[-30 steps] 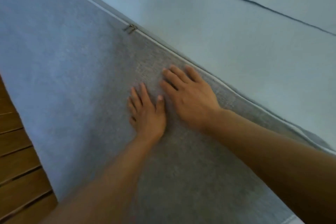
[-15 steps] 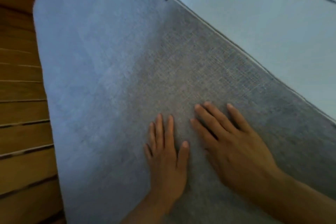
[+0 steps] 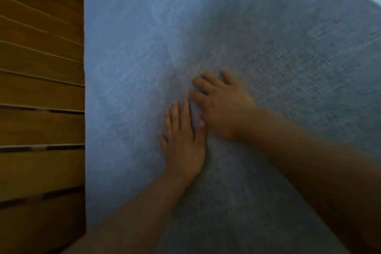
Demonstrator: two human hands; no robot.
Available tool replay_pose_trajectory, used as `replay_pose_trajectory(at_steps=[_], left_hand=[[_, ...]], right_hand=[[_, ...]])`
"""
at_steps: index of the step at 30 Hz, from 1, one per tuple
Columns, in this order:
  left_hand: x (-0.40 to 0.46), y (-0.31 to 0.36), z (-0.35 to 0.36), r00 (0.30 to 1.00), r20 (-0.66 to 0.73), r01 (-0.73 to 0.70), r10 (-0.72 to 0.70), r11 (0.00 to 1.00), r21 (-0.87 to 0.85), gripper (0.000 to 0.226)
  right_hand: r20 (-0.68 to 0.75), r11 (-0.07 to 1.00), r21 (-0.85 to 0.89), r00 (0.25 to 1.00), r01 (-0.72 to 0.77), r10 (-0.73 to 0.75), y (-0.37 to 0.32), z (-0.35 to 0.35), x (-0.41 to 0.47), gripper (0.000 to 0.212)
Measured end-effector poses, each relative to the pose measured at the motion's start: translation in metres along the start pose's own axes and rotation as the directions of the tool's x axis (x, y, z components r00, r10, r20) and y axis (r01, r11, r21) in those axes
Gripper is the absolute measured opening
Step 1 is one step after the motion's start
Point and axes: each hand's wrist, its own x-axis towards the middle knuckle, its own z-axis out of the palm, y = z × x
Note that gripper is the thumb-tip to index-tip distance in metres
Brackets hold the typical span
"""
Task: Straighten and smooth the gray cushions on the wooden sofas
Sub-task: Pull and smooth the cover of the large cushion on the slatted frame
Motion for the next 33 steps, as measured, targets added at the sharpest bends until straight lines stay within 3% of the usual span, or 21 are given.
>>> replay_pose_trajectory(at_steps=[1,3,6,9,11,12,14,16,18,20,22,24,25,26,29,31,33], left_hand=[[-0.009,-0.005,-0.004,0.997,-0.067,-0.041,0.035,0.995,-0.088,0.059],[-0.032,-0.026,-0.012,0.981,-0.190,0.004,-0.036,0.986,-0.165,0.056],[-0.085,-0.065,0.002,0.981,-0.100,0.167,-0.167,0.986,-0.009,0.060],[-0.111,-0.093,0.006,0.984,-0.090,0.142,-0.156,0.979,-0.144,0.057],[-0.123,-0.112,0.001,0.994,-0.006,0.109,-0.109,0.994,0.033,0.059],[-0.128,-0.121,0.000,0.993,0.047,0.105,-0.109,0.991,0.086,0.061],[-0.118,-0.129,-0.007,0.986,0.105,0.123,-0.126,0.992,0.036,0.061],[-0.088,-0.132,-0.029,0.992,-0.022,0.126,-0.128,0.990,-0.059,0.058],[-0.042,-0.143,-0.051,0.969,-0.210,0.121,-0.133,0.990,-0.072,0.057],[-0.005,-0.160,-0.059,0.936,-0.308,0.152,-0.172,0.984,-0.089,0.056],[0.008,-0.182,-0.051,0.941,-0.256,0.202,-0.219,0.975,-0.094,0.057],[-0.007,-0.212,-0.037,0.963,-0.085,0.258,-0.258,0.966,-0.012,0.065],[-0.019,-0.225,-0.036,0.967,-0.032,0.254,-0.253,0.967,0.008,0.069],[-0.033,-0.236,-0.037,0.972,-0.019,0.234,-0.234,0.972,-0.020,0.071],[-0.078,-0.240,-0.038,0.955,-0.148,0.240,-0.258,0.962,-0.131,0.058],[-0.118,-0.234,-0.025,0.948,0.007,0.318,-0.318,0.947,-0.049,0.060],[-0.143,-0.226,-0.017,0.930,0.085,0.365,-0.358,0.927,-0.084,0.064]], right_hand=[[-0.057,1.000,0.004,0.998,0.000,0.000,-0.008,0.003,-0.012,0.057],[-0.172,0.999,0.043,0.985,-0.022,0.029,-0.025,0.015,-0.040,0.059],[-0.108,0.999,0.046,0.994,0.008,-0.003,-0.051,0.033,-0.076,0.062],[-0.141,0.989,0.127,0.988,0.077,-0.058,-0.079,0.037,-0.110,0.066],[-0.067,0.972,0.104,0.977,0.210,-0.204,-0.097,0.052,-0.128,0.070],[-0.023,0.968,0.130,0.976,0.216,-0.214,-0.103,0.060,-0.131,0.069],[-0.031,0.969,0.188,0.987,0.160,-0.157,-0.116,0.064,-0.113,0.063],[-0.216,0.952,0.247,0.968,0.180,-0.127,-0.135,0.044,-0.067,0.058],[-0.424,0.937,0.293,0.904,0.191,-0.051,-0.149,0.021,-0.011,0.057],[-0.515,0.957,0.265,0.856,0.122,0.034,-0.156,0.018,0.044,0.057],[-0.423,0.986,0.157,0.906,0.058,0.014,-0.162,0.033,0.091,0.052],[-0.095,0.994,0.005,0.990,0.108,-0.107,-0.183,0.060,0.117,0.055],[0.020,0.988,0.023,0.988,0.150,-0.150,-0.197,0.067,0.121,0.056],[0.053,0.983,0.044,0.982,0.177,-0.179,-0.210,0.071,0.117,0.056],[-0.110,0.982,0.127,0.986,0.139,-0.125,-0.234,0.071,0.074,0.059],[-0.060,0.981,0.042,0.981,0.188,-0.185,-0.240,0.086,0.028,0.063],[0.023,0.970,0.135,0.978,0.201,-0.206,-0.240,0.100,-0.022,0.062]])
